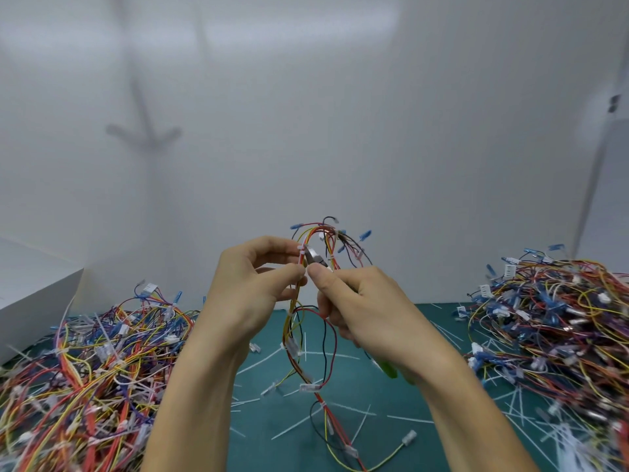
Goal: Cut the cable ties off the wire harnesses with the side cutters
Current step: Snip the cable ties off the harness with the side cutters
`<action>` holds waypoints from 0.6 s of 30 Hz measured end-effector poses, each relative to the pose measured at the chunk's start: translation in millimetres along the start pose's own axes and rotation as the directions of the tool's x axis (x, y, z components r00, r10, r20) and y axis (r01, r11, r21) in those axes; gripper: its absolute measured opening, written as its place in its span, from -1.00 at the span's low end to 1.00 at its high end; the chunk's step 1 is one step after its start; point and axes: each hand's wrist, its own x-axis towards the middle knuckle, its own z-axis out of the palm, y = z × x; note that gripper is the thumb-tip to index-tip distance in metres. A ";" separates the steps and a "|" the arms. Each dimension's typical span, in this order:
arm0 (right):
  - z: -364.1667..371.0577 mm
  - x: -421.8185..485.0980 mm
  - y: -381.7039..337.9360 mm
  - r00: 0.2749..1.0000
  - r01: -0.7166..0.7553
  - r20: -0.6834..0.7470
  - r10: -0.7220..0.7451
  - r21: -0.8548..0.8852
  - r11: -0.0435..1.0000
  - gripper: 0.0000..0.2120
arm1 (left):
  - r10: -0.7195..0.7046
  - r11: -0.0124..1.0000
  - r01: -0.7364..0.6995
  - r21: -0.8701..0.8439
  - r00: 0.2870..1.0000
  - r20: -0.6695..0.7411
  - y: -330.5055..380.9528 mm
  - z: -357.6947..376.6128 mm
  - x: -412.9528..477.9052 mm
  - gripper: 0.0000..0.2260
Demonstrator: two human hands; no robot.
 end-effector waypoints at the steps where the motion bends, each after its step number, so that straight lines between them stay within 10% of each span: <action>1: 0.3 0.1 -0.3 1.000 -0.003 0.000 0.003 0.011 1.000 -0.43 | -0.003 1.000 0.003 -0.004 1.000 0.002 0.5 0.1 -0.1 -0.81; 18: -16.3 2.0 -4.7 0.982 0.068 -0.184 -0.050 0.090 0.994 -0.41 | -0.159 0.942 0.133 -0.310 0.986 -0.059 1.5 -4.5 1.9 -0.89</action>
